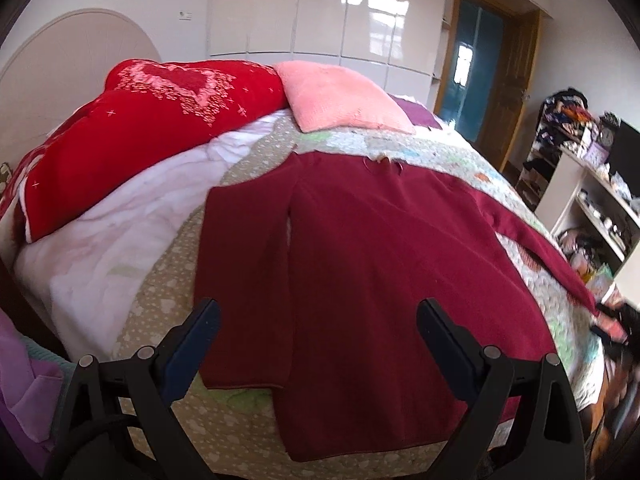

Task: Fold small clothes

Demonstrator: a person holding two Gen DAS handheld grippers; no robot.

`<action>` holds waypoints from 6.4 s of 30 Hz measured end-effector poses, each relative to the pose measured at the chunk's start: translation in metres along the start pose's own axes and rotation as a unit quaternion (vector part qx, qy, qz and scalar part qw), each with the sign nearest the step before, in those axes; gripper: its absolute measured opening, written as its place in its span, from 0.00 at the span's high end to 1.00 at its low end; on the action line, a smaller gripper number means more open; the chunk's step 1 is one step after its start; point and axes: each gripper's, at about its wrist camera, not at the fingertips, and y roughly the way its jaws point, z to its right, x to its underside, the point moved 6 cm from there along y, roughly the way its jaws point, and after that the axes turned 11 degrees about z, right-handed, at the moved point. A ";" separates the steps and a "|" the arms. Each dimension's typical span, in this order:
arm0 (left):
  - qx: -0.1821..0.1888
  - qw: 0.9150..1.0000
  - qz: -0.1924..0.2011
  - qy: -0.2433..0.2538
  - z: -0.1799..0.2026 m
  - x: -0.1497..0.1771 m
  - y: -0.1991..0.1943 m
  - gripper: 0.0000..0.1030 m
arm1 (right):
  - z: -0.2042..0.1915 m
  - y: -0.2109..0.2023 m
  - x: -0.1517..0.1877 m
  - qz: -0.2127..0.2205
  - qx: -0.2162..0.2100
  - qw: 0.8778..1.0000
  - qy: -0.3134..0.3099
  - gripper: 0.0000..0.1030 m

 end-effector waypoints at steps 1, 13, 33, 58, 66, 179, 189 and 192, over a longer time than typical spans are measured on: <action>0.001 1.000 -0.003 0.006 0.002 0.003 0.003 0.05 | 0.004 0.009 -0.007 0.009 0.007 1.000 0.017 0.43; -0.006 1.000 -0.023 -0.016 -0.011 0.013 0.024 0.05 | -0.016 0.034 -0.107 0.108 0.093 0.989 -0.032 0.94; 0.014 0.995 0.001 -0.103 -0.084 0.003 0.010 0.05 | -0.387 0.193 0.149 -0.090 -0.118 0.880 -0.451 0.94; -0.052 0.978 0.005 -0.202 -0.177 0.012 -0.002 0.05 | -0.417 0.163 0.291 -0.227 -0.229 0.809 -0.492 0.60; -0.062 0.974 0.015 -0.217 -0.188 0.007 -0.018 0.05 | -0.368 0.112 0.349 -0.338 -0.262 0.801 -0.418 0.58; 0.176 0.943 -0.192 -0.209 -0.009 0.103 0.041 0.36 | -0.139 0.061 0.209 -0.236 -0.243 0.939 -0.060 0.51; 0.119 0.946 -0.204 -0.223 -0.033 0.105 0.038 0.92 | -0.131 0.063 0.209 -0.230 -0.191 0.951 -0.076 0.90; 0.111 0.950 -0.199 -0.214 -0.033 0.103 0.030 0.92 | -0.135 0.059 0.210 -0.227 -0.177 0.953 -0.098 0.91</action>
